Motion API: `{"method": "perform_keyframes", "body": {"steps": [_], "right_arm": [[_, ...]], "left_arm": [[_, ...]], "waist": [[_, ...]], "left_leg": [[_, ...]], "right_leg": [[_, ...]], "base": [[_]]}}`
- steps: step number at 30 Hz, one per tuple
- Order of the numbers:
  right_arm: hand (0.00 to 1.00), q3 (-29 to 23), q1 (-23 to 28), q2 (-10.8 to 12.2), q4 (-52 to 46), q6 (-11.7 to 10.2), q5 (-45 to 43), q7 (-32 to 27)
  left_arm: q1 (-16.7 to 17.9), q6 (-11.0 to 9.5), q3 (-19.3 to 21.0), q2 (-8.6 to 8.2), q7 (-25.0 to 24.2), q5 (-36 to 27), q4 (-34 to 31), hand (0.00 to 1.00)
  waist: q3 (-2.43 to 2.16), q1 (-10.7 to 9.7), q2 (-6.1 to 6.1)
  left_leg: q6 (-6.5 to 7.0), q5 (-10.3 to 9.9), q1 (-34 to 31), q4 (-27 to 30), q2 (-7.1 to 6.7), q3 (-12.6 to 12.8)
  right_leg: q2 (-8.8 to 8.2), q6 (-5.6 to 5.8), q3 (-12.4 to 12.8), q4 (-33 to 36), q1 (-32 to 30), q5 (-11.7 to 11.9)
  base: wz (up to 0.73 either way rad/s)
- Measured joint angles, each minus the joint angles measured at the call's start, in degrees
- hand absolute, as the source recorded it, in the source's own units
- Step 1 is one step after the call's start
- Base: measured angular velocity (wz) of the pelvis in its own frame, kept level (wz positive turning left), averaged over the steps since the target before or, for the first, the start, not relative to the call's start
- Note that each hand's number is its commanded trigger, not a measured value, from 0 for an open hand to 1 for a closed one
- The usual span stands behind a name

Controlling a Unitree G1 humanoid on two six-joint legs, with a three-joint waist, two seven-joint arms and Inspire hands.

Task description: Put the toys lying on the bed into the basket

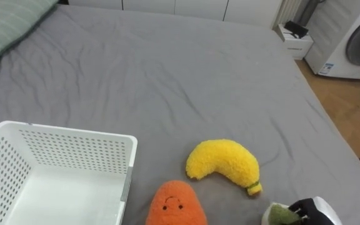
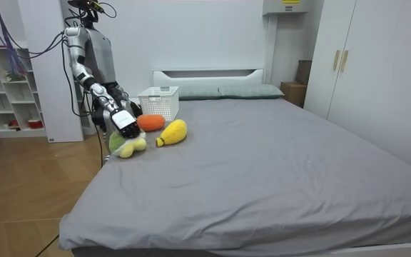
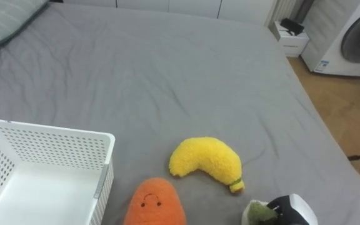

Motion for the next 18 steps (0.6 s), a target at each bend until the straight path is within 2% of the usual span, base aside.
{"method": "perform_keyframes", "body": {"steps": [2,5,9,18], "right_arm": [[1.00,-0.01,0.00,0.00,-0.30,0.02,0.20,0.17],[1.00,-0.04,0.02,0.01,-2.29,0.18,0.47,0.60],[1.00,-0.13,0.94,0.01,-11.72,0.93,-1.57,2.48],[1.00,-2.17,1.83,-0.01,-34.57,1.24,-2.12,3.45]], "left_arm": [[-0.02,0.00,-0.02,0.00,-0.01,-0.07,0.01,0.00],[-0.03,-0.12,-0.07,0.02,-0.05,-0.32,0.05,0.00],[-0.14,-0.11,0.09,-0.03,-0.84,0.11,0.05,0.00],[-1.03,-0.06,1.14,-0.18,-2.36,0.10,-0.45,0.00]], "waist": [[-0.03,0.01,0.08],[0.37,-0.01,0.25],[0.80,-0.26,0.57],[0.67,-0.54,0.80]], "left_leg": [[0.00,0.00,0.04,0.01,-0.09,-0.01],[0.00,0.00,0.09,0.02,-0.09,0.06],[0.01,0.01,-0.41,0.02,-0.22,0.10],[-0.03,0.11,-2.03,-0.05,-0.17,0.42]], "right_leg": [[-0.01,0.00,0.00,0.04,0.03,0.00],[0.01,0.00,0.23,0.03,0.04,0.00],[0.00,0.01,0.84,0.32,-1.01,0.01],[0.06,-0.01,0.93,0.29,-2.39,0.06]], "base": [[0.00],[-0.01],[-0.08],[0.00]]}}
